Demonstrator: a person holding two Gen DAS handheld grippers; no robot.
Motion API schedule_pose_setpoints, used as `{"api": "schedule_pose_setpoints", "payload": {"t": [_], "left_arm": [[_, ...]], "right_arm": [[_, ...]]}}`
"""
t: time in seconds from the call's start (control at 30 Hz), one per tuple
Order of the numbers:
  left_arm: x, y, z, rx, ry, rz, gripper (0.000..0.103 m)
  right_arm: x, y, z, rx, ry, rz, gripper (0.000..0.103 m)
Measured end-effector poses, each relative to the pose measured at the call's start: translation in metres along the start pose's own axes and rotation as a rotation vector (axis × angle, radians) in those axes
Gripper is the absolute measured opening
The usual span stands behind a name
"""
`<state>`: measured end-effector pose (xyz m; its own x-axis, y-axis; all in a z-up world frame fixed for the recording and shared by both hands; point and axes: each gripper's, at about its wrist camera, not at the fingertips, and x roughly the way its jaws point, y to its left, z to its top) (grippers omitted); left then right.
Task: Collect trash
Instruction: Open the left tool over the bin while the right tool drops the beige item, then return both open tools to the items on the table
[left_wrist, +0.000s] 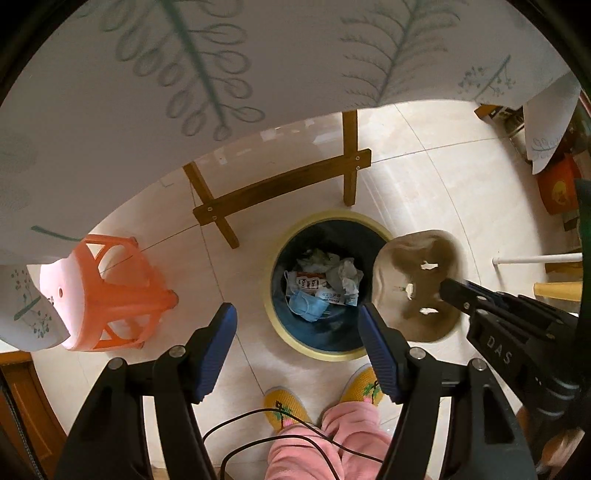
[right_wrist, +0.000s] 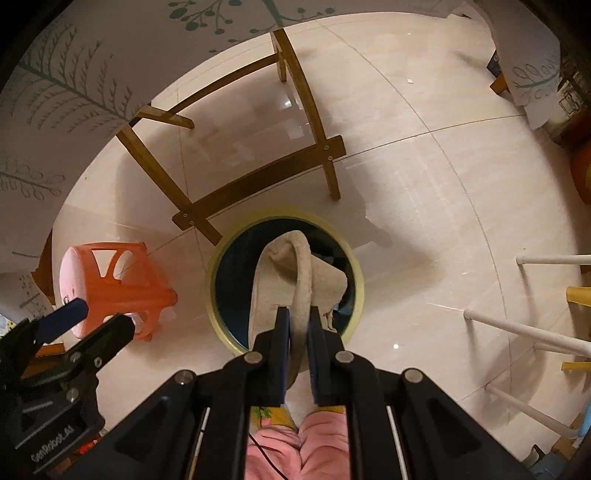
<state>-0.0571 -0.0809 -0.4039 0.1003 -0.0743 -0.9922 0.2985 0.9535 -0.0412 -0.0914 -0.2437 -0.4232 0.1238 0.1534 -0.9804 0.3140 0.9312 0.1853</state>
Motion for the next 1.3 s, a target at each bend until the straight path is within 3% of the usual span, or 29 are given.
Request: {"api": "schedule_pose_setpoints", "payload": {"t": [0.13, 0.2, 0.3, 0.47, 0.8, 1.3], "left_arm": [[-0.006, 0.010, 0.001, -0.024, 0.000, -0.005, 0.067], [-0.011, 0.015, 0.002, -0.031, -0.006, -0.007, 0.067], [-0.022, 0.018, 0.004, -0.025, -0.036, 0.015, 0.067], [-0.045, 0.021, 0.007, -0.029, -0.076, 0.043, 0.067], [-0.097, 0.025, 0.010, -0.085, -0.071, 0.032, 0.067], [-0.213, 0.017, 0.010, -0.070, -0.155, 0.037, 0.067]], "right_arm": [[0.003, 0.006, 0.005, 0.007, 0.018, 0.027, 0.011], [0.006, 0.010, 0.008, 0.006, 0.028, 0.024, 0.022], [0.007, 0.016, 0.010, 0.005, 0.037, 0.036, 0.029], [-0.002, 0.025, 0.011, -0.013, 0.031, 0.045, 0.029], [-0.042, 0.036, 0.006, -0.006, 0.027, 0.095, 0.029], [-0.166, 0.044, 0.005, -0.040, -0.052, 0.176, 0.029]]}}
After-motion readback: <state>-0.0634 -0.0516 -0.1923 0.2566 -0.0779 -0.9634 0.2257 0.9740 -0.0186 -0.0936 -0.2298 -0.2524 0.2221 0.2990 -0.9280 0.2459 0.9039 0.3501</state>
